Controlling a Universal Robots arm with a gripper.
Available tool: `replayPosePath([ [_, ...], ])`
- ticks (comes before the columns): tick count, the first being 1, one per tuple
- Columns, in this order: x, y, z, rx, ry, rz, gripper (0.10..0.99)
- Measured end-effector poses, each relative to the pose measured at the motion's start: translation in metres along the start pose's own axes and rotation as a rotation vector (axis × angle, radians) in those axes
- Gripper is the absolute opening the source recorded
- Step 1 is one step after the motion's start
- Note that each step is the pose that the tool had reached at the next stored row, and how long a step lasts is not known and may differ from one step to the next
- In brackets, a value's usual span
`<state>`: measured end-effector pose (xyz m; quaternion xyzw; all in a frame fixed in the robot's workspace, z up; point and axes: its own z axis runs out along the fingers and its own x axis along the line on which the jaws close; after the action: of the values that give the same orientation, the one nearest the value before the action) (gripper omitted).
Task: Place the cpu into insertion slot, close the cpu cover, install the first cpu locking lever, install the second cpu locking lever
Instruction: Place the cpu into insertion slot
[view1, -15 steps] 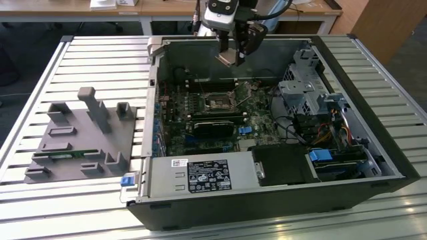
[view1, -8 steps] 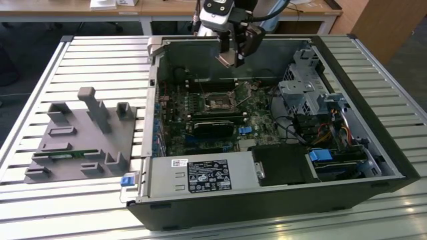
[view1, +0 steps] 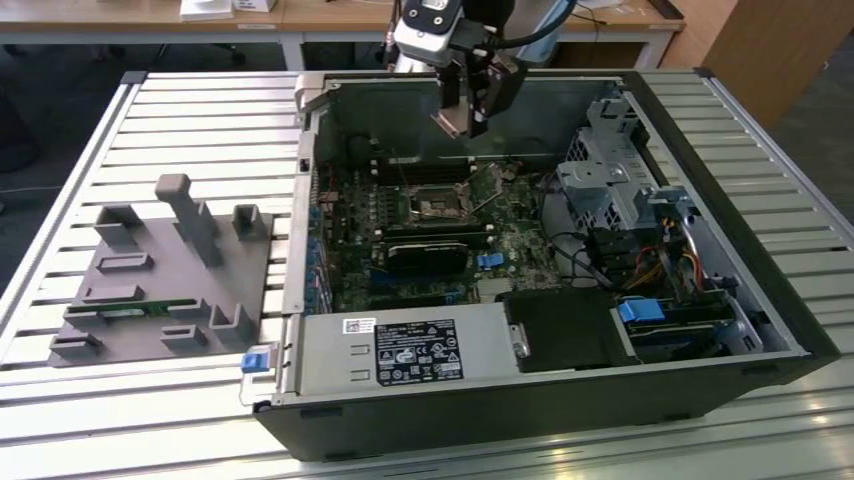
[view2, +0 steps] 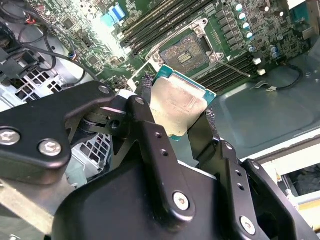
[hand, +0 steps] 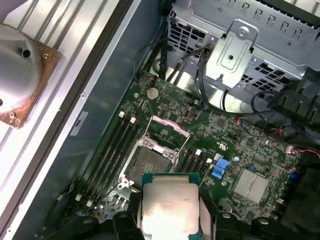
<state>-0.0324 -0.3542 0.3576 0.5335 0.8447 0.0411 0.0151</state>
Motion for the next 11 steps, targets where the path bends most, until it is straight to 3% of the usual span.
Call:
replayPosePath([
  [6,-0.0001,-0.0004,0.0046,0.001,-0.0009,0.003,0.541],
  [11,-0.0001,-0.0006,0.0068,0.004,-0.0086,0.003,0.541],
])
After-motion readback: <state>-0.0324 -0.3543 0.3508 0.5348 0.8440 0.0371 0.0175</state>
